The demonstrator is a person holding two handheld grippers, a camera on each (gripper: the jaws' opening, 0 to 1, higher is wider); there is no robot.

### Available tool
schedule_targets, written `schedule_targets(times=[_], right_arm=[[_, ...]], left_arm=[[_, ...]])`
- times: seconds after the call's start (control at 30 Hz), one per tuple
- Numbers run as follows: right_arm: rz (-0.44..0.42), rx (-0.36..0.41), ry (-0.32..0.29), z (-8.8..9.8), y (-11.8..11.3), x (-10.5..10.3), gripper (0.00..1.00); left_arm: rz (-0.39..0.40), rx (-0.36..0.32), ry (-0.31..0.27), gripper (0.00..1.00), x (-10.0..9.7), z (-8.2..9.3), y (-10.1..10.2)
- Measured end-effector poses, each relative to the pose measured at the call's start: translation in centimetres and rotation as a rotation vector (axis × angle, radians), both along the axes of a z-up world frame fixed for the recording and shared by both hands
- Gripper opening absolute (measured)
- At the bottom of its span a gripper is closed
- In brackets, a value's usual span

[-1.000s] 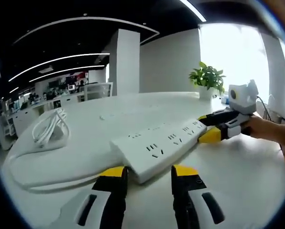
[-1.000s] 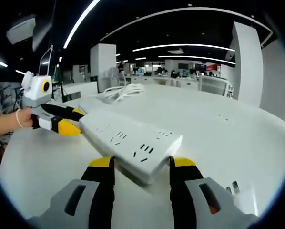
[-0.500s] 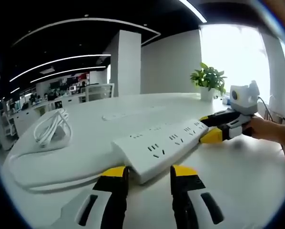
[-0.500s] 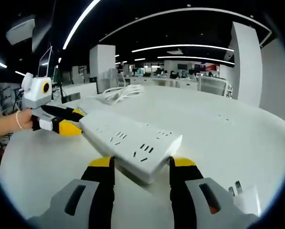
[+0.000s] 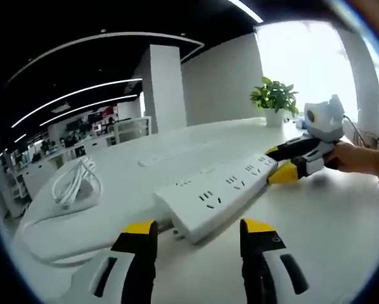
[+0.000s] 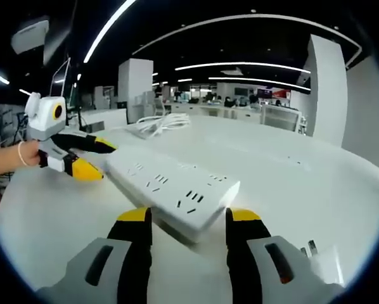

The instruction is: Straighten the power strip on the desk, plug the charger into it

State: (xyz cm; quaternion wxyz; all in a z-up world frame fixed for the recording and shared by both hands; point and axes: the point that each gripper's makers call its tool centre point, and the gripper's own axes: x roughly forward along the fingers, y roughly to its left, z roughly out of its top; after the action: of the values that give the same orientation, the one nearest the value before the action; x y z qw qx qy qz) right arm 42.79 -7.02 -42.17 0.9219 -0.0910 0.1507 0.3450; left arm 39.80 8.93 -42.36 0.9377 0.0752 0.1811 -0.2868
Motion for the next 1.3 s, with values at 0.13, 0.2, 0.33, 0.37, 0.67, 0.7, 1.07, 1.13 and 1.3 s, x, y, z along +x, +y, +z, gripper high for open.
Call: schedule_targets(times=[0.13, 0.2, 0.33, 0.37, 0.67, 0.7, 1.07, 1.13, 1.3], right_arm=[[-0.008, 0.009, -0.014, 0.3, -0.2, -0.1, 0.59], [-0.004, 0.018, -0.019, 0.4, -0.2, -0.3, 0.62], [0.004, 0.031, -0.026, 0.4, -0.2, -0.7, 0.68], [0.008, 0.034, -0.027, 0.5, -0.2, -0.7, 0.69], [0.056, 0.058, -0.044, 1.1, 0.4, -2.3, 0.76], [0.066, 0.053, -0.042, 1.1, 0.5, -2.6, 0.78], [0.153, 0.022, -0.086, 2.1, 1.6, -6.1, 0.93], [0.167, 0.016, -0.098, 2.3, 1.8, -6.5, 0.96], [0.196, 0.004, -0.109, 2.6, 2.1, -7.8, 1.00]], left_arm=[[0.004, -0.004, -0.010, 0.59, -0.2, 0.2, 0.1], [0.005, -0.007, -0.014, 0.61, -0.4, 0.3, 0.1], [0.000, -0.005, -0.024, 0.66, -0.6, 0.5, -0.1], [0.000, -0.007, -0.028, 0.68, -0.6, 0.6, -0.1], [-0.013, -0.015, -0.042, 0.71, -1.2, 1.0, -0.5], [-0.016, -0.018, -0.042, 0.72, -1.4, 1.1, -0.6], [-0.048, -0.066, -0.066, 0.81, -3.2, 2.2, -1.2], [-0.042, -0.090, -0.074, 0.86, -3.4, 2.5, -1.1], [-0.035, -0.128, -0.082, 0.91, -3.8, 2.9, -0.8]])
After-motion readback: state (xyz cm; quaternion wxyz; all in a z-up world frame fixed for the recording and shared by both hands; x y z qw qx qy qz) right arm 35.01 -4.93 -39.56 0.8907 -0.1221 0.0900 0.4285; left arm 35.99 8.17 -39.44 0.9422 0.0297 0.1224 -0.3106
